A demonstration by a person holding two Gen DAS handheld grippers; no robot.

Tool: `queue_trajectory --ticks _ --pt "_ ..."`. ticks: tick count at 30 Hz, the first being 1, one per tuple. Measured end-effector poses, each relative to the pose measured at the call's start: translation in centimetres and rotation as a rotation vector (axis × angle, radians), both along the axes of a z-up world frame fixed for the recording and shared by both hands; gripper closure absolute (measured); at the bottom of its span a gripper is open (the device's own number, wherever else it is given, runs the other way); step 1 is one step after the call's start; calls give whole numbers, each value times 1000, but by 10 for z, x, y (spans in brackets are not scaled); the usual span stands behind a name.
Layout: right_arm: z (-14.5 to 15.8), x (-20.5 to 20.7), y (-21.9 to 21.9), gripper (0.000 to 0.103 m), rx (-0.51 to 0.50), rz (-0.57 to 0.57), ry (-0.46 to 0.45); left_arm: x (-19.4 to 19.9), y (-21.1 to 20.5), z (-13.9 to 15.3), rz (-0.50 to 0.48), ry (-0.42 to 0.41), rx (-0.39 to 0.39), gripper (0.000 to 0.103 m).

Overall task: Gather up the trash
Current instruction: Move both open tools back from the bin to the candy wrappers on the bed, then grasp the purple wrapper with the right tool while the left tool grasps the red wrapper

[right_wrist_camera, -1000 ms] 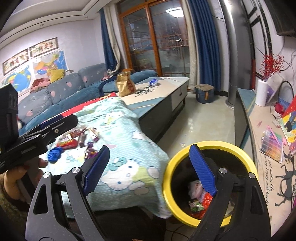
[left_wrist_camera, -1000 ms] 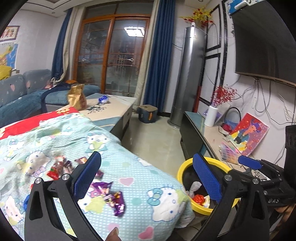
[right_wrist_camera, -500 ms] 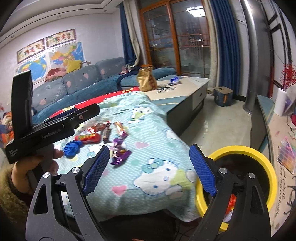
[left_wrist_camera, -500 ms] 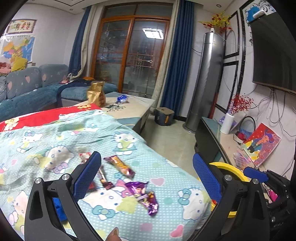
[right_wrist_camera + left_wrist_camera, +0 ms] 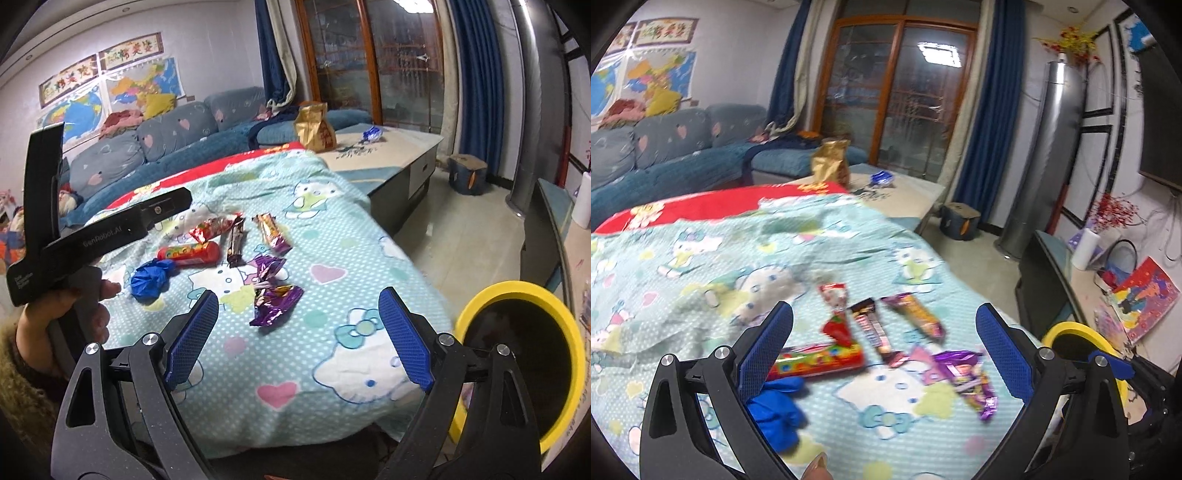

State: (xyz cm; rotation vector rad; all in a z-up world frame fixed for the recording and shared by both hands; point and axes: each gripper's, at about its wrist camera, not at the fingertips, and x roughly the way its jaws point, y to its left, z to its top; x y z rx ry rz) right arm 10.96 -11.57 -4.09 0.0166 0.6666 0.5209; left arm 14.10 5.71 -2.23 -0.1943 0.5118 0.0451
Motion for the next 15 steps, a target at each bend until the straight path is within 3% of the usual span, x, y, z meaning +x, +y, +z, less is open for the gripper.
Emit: queue_trajectory --ticks 7,15 --pt "-20 22 30 23 -44 41 59 13 29 -18 23 67 -71 8" --pt "-37 41 53 30 -66 66 110 35 44 -34 28 123 -153 22"
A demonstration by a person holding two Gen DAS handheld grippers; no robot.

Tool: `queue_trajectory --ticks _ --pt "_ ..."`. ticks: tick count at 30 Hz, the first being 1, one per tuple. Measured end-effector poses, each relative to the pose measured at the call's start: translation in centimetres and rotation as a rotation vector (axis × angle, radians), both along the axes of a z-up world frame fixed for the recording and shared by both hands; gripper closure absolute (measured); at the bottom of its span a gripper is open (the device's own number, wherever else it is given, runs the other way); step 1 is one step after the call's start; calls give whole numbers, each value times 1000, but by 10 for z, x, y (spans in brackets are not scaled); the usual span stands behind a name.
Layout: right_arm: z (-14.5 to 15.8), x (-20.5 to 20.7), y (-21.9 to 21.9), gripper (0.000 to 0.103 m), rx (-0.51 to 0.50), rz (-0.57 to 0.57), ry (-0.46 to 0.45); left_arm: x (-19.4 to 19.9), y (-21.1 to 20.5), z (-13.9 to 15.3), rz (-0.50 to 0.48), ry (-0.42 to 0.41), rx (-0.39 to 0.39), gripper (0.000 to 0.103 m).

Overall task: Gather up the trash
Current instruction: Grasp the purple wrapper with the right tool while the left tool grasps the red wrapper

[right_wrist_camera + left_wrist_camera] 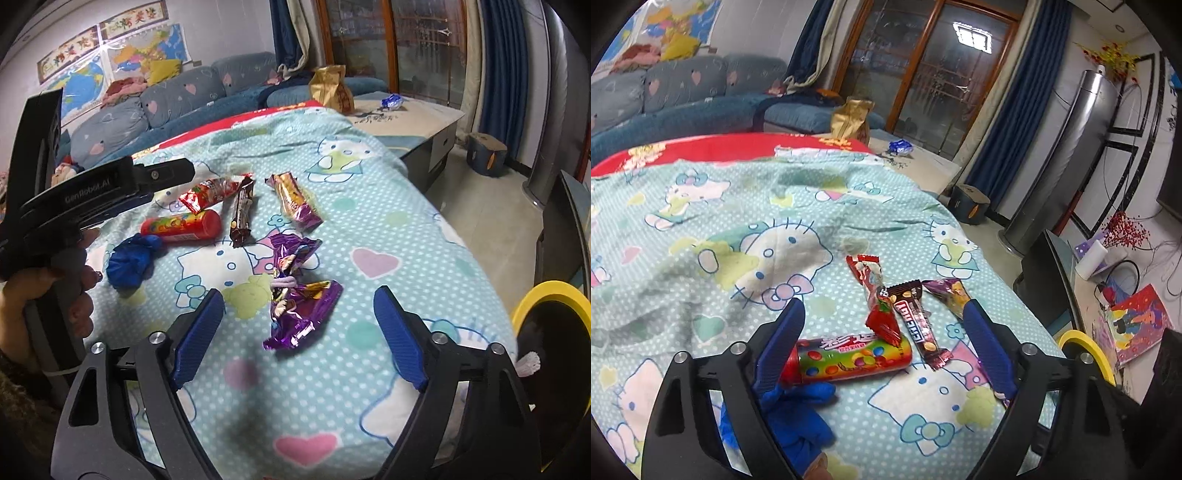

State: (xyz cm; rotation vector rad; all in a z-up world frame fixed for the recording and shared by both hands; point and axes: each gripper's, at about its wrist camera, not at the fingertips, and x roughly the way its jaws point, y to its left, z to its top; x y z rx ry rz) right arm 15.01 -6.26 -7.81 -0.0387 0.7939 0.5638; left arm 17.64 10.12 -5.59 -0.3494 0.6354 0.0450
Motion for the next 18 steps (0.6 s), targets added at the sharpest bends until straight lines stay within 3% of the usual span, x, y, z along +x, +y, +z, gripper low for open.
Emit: queue_trajectory --ticks 3,7,11,15,18 --pt "-6 6 6 35 1 1 18 10 2 -6 -5 22 -19 30" --pt "-17 11 12 54 -3 10 59 21 2 -13 -10 43 -36 39" --pt "-20 4 10 75 6 18 47 29 0 -19 -18 66 -40 56" --pt "-19 -8 8 77 19 53 29 30 -3 -23 -24 82 -43 88" --pt "-18 -18 9 77 20 78 24 24 -6 -18 -29 55 -37 89"
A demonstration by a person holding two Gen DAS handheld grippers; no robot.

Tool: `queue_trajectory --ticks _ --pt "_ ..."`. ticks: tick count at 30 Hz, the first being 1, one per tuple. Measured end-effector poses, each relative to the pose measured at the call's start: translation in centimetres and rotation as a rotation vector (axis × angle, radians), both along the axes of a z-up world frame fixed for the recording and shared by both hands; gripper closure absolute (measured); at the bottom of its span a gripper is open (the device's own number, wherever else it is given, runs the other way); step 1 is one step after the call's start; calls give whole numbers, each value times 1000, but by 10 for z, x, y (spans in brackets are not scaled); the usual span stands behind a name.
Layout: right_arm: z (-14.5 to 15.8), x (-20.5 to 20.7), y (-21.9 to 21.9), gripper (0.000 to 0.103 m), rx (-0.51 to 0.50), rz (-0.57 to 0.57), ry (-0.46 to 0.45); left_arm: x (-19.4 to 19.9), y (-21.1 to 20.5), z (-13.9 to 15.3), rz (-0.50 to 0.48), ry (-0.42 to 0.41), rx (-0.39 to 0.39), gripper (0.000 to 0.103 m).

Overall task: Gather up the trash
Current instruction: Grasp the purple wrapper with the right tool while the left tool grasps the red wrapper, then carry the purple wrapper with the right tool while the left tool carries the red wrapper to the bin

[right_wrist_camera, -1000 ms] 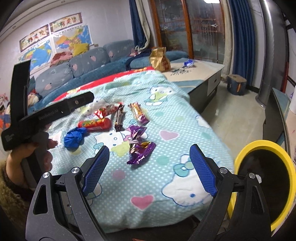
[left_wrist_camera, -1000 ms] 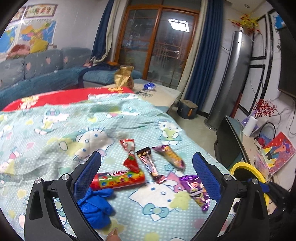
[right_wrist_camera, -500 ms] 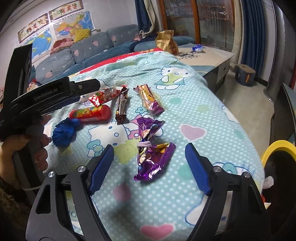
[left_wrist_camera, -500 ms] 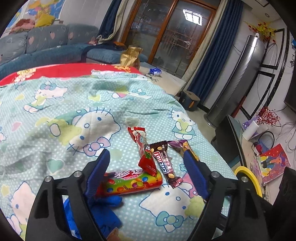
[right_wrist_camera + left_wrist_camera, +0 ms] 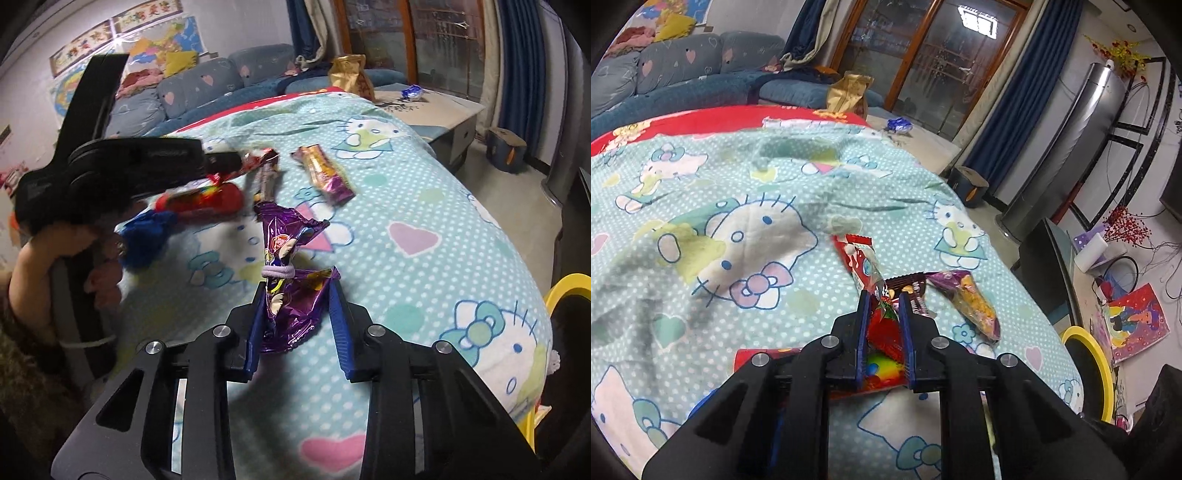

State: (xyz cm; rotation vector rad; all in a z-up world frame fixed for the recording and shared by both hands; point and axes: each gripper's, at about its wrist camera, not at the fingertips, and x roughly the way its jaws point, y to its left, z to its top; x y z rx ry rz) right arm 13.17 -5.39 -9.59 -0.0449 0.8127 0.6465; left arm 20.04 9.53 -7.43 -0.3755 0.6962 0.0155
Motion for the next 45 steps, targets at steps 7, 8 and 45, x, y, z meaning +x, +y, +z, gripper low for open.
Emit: queue_trajectory --ticks 7,8,45 --pt "3 -18 0 78 11 33 0 -25 -3 20 -4 -78 0 91" --pt "4 -21 0 78 14 38 -1 -27 -3 21 -4 -85 -2 91" --pt "63 -22 -81 78 85 -90 -96 -64 -74 69 -215 -209 23 91"
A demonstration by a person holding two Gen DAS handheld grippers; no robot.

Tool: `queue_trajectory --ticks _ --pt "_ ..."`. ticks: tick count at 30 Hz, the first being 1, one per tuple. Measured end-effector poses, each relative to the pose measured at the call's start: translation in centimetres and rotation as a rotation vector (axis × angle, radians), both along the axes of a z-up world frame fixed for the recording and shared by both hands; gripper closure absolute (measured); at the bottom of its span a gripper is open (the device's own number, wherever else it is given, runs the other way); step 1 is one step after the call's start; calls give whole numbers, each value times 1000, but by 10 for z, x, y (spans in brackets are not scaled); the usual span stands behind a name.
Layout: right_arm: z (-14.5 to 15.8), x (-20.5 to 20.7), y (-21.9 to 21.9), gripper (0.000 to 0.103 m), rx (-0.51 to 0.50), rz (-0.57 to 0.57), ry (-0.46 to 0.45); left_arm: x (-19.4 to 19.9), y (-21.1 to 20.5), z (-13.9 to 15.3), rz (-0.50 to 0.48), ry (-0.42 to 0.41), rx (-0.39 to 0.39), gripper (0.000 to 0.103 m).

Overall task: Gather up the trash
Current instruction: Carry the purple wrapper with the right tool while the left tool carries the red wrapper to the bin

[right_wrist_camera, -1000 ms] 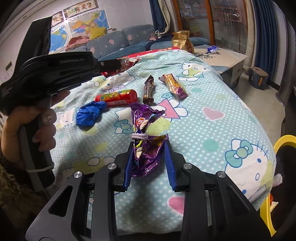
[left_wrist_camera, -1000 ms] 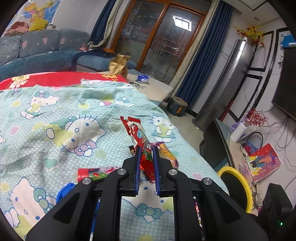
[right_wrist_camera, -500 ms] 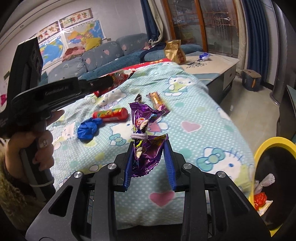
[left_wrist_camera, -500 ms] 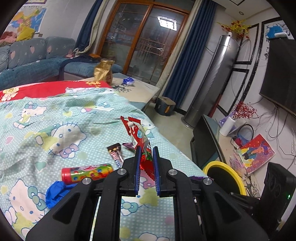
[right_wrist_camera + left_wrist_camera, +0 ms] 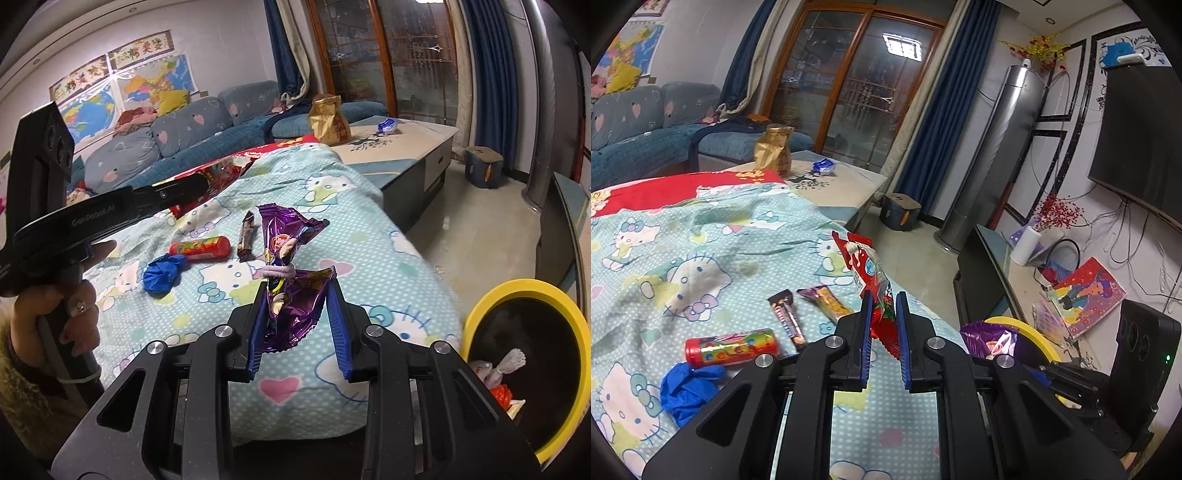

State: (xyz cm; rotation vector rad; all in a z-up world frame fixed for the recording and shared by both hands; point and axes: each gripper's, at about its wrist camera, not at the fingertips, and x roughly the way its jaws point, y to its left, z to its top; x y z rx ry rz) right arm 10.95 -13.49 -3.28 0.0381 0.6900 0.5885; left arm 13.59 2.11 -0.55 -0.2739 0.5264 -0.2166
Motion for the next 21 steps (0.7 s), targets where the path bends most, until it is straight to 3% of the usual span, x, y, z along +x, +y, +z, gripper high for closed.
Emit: queue_trajectory --ticks 21 --pt "5 2 -50 78 -7 -121 -16 -10 -48 6 -121 -23 24 91"
